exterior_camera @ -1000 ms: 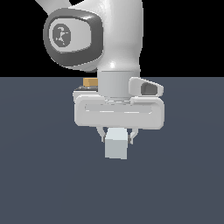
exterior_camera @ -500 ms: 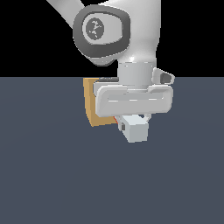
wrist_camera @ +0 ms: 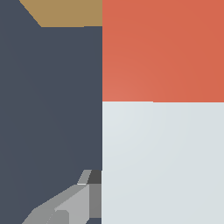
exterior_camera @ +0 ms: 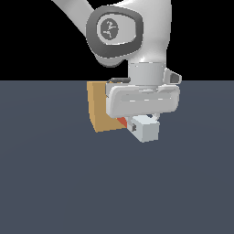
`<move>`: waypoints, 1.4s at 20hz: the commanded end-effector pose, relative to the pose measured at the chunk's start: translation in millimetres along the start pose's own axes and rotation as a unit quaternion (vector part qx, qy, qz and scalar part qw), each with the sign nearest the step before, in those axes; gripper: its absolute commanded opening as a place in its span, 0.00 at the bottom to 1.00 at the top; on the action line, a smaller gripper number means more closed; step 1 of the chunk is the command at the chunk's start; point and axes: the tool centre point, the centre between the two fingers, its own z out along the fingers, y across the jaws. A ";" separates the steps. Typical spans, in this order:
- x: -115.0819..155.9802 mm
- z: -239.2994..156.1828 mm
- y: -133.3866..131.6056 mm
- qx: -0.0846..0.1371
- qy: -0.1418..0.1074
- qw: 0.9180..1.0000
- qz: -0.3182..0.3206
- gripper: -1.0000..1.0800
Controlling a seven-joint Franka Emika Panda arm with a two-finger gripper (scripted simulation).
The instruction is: Insert the peg into the horizontal hole in a box.
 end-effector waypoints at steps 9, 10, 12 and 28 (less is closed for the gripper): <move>-0.4 -5.6 3.2 -0.004 -0.002 1.000 -0.005 0.00; -0.4 -5.6 3.2 -0.004 -0.002 1.000 -0.005 0.00; 0.3 -2.8 1.7 -0.001 -0.001 1.000 -0.004 0.00; 91.3 -4.8 0.6 -0.003 -0.001 1.000 -0.005 0.00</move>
